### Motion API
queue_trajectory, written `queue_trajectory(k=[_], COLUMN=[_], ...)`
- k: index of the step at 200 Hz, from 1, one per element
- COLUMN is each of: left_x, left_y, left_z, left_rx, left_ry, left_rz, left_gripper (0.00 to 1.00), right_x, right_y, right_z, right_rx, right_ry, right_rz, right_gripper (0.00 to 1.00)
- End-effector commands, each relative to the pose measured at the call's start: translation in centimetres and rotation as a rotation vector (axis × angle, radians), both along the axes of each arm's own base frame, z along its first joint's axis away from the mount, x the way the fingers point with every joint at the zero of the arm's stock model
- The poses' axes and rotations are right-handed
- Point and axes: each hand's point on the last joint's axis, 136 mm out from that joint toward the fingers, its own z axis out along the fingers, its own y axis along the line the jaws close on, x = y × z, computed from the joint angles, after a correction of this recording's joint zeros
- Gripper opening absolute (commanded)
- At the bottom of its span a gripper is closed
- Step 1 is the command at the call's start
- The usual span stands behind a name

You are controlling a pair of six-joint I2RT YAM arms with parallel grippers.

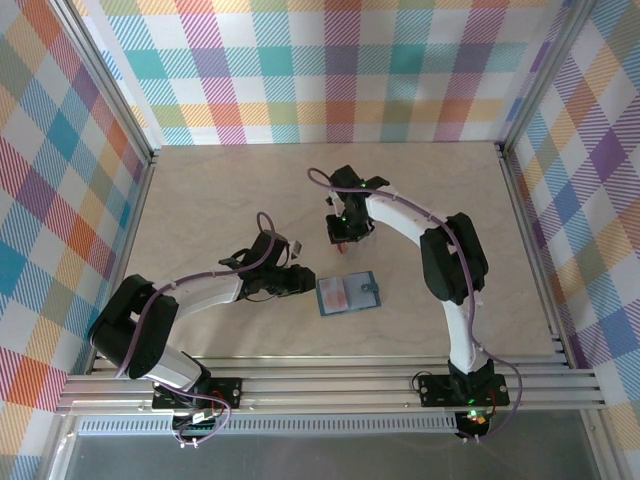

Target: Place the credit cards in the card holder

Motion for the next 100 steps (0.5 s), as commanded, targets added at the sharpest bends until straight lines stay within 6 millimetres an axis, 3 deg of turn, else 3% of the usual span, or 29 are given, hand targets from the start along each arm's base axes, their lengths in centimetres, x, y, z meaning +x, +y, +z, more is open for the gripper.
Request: queue_trajectory(k=[1,69,100], left_x=[-0.3,0.8,2.9], left_y=[1.5,2.1,0.7], left_z=[-0.1,1.5,2.5], left_rx=[0.048,0.068,0.028], left_ry=[-0.021,-0.089,-0.08], left_rz=[0.015,0.056,0.095], left_gripper=[0.34,0.35,0.35], right_x=[0.4,0.6,0.7], right_y=[-0.8,-3.1,-3.8], right_z=[2.0,2.9,2.7], right_rx=[-0.003,0.011,0.002], right_ry=[-0.064,-0.081,-0.077], right_rz=[-0.018,-0.085,-0.097], right_gripper=[0.07,0.02,0.02])
